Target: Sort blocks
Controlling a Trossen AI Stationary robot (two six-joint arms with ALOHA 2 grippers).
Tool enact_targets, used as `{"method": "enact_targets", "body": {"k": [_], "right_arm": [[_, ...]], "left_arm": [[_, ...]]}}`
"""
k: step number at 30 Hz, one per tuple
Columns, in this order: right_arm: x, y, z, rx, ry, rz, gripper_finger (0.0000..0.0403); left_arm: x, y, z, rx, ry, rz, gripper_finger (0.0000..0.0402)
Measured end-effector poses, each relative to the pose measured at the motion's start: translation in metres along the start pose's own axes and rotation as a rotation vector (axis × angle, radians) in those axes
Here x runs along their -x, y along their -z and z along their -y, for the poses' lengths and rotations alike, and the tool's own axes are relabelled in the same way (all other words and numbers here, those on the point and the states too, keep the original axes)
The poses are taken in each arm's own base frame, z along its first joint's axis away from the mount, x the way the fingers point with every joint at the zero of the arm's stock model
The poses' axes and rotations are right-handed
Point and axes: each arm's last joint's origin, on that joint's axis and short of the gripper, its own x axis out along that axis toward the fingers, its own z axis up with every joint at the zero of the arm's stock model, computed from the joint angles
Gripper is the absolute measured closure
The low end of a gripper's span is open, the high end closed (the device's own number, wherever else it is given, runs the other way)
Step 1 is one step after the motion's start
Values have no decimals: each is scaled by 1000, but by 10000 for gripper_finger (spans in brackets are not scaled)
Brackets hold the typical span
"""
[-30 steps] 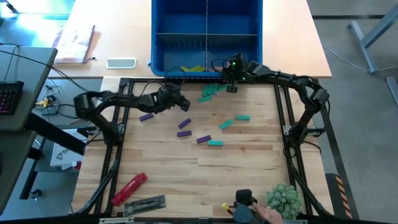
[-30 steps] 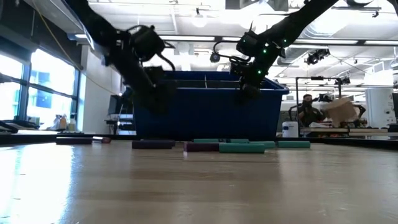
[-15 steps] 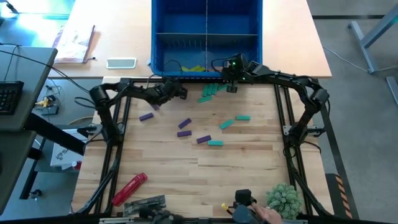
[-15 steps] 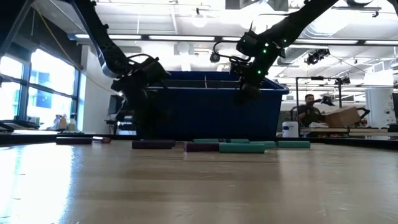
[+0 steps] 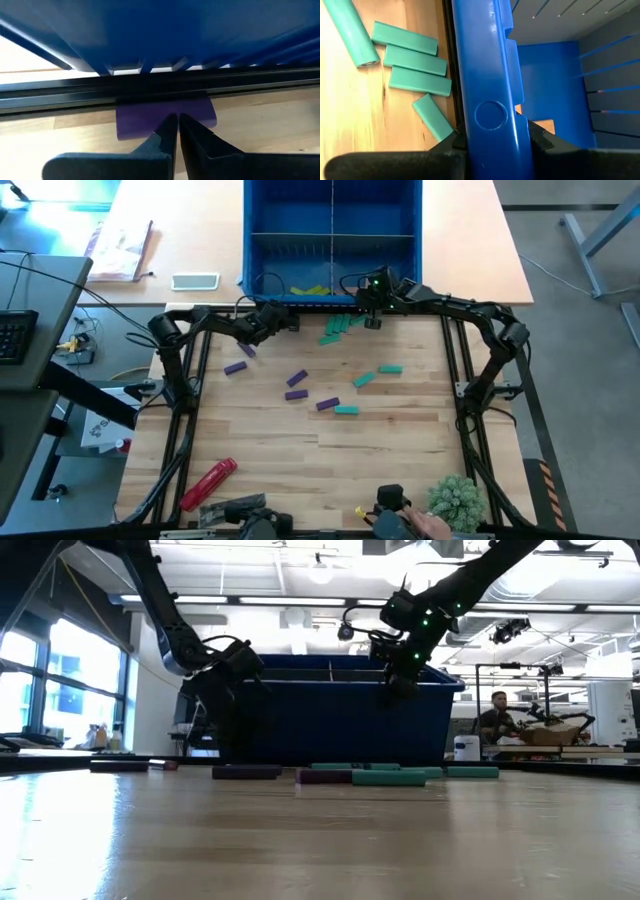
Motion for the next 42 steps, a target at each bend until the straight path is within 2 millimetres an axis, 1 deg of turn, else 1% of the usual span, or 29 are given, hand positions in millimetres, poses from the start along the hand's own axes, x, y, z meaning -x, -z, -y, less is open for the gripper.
{"method": "enact_targets", "body": {"k": [4,6,9,12,15,18,23,25,28,31,34,37,42], "right_arm": [[0,0,-1,2,-1,0,330],[0,0,-1,3,-1,0,330],[0,0,-1,4,0,1,330],[0,-1,-1,4,0,1,330],[0,-1,0,3,4,5,330],[0,-1,0,2,10,11,330],[0,-2,0,1,11,13,330],[0,-2,0,0,11,13,330],[0,-2,0,0,11,14,330],[0,-2,0,1,11,14,330],[0,-2,0,-7,12,16,330],[0,-3,-1,-25,13,18,329],[1,-8,-3,-20,24,27,329]], "left_arm": [[1,1,1,-7,-7,-1,401],[1,2,1,-41,-12,-9,401],[3,4,-2,-84,-69,-24,401],[3,2,-2,-101,-115,-97,401],[1,-3,-2,-85,-93,-126,401],[0,-7,0,-53,-31,-167,401],[1,-3,-3,-76,-61,-207,401],[2,-2,-1,-79,-49,-218,401],[4,-2,7,-63,-30,-165,401],[5,-7,13,10,-22,-88,401],[4,-8,10,76,-76,-51,401],[3,-9,5,81,-120,-43,402],[1,-11,3,127,-128,-33,402]]}}
